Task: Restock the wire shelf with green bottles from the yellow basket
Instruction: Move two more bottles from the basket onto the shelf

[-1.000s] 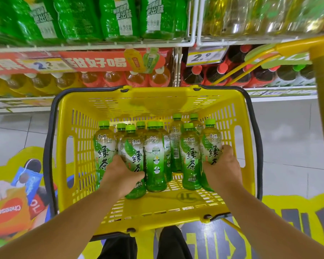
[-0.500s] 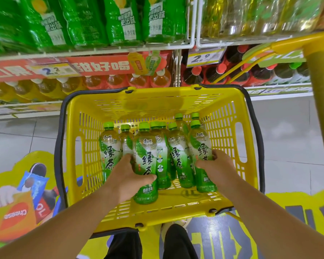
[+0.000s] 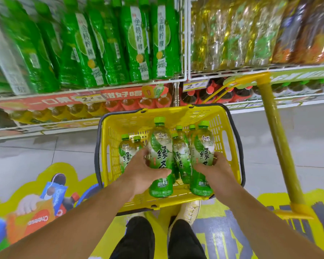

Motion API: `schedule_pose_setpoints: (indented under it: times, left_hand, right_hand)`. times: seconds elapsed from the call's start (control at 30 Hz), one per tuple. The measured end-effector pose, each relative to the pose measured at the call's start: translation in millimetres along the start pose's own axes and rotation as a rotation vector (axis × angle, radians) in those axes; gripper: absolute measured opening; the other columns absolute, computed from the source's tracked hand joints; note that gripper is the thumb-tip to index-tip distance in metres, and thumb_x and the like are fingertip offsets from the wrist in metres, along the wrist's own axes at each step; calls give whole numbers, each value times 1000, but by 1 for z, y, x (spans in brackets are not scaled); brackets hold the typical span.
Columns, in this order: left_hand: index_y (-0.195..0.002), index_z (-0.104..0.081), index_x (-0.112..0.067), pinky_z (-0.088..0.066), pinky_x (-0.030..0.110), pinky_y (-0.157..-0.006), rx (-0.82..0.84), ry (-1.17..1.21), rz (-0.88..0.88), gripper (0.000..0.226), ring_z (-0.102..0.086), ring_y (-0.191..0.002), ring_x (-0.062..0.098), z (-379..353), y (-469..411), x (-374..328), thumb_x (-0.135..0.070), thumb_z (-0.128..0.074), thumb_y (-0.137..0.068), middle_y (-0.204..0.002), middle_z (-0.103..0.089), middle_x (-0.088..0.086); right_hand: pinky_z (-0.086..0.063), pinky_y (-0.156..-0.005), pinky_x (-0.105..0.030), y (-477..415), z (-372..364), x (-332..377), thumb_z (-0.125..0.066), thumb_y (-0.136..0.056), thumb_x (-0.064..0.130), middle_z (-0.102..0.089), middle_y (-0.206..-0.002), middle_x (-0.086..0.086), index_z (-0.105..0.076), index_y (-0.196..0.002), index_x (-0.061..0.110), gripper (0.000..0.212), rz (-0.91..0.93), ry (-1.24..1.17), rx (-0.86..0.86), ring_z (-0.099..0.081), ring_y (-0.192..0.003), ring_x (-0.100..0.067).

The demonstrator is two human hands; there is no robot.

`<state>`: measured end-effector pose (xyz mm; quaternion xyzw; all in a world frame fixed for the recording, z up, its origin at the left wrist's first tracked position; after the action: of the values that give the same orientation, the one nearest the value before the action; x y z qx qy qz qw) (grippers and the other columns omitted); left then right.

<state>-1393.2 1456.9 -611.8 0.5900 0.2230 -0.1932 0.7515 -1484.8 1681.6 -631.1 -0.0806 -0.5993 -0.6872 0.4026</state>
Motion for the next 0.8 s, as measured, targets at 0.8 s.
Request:
schedule_pose_setpoints:
  times: [0.8]
  left_hand:
    - [-135,-50,-29,-48,25,-92,-143,100,-406,84,-58,-110,8,135,289,-190,-30,-96,-65,-120,-59,-13]
  right_hand:
    - [-39,-54,-19,313,31,260,-80,-80,23,-55,-106,3,-39,-137,13,72,382,36,-37,-48,-72,2]
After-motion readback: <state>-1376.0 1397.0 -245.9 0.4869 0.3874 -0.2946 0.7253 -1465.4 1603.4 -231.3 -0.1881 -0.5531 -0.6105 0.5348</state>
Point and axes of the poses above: each hand's wrist, its own y-axis away from the middle knuckle, its own z-axis out of the back of the hand, x = y × z, the point moved 8 cm from there along -y, towards the middle knuckle
